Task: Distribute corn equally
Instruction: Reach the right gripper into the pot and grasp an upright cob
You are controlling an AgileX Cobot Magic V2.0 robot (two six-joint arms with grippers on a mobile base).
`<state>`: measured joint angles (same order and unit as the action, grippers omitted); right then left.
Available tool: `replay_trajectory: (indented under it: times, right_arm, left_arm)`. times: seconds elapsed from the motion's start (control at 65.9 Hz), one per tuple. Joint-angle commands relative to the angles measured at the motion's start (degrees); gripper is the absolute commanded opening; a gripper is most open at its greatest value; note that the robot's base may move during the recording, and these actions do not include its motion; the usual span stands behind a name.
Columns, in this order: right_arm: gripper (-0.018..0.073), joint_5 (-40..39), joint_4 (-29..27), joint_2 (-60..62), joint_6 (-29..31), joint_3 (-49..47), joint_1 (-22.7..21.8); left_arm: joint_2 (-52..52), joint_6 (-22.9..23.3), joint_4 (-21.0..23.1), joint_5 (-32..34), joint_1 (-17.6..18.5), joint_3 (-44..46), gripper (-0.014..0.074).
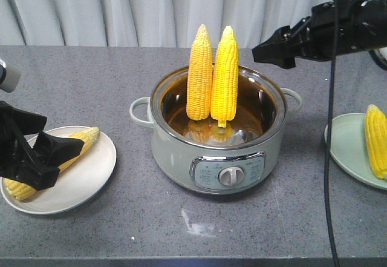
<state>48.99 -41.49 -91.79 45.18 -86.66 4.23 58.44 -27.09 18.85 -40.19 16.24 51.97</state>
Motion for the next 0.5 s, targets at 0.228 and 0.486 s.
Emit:
replay_trajectory:
  times: [0.228, 0.486]
  right_arm:
    - [0.0578, 2.14, -4.63, -9.91, 2.34, -13.13, 0.11]
    - [0.0578, 5.0, -8.1, -18.11, 3.13, -21.83, 0.11]
  left_arm:
    - [-0.9, 0.14, 1.57, 2.88, 0.1, 1.45, 0.0517]
    - [-0.9, 0.14, 1.57, 2.88, 0.1, 1.45, 0.0517]
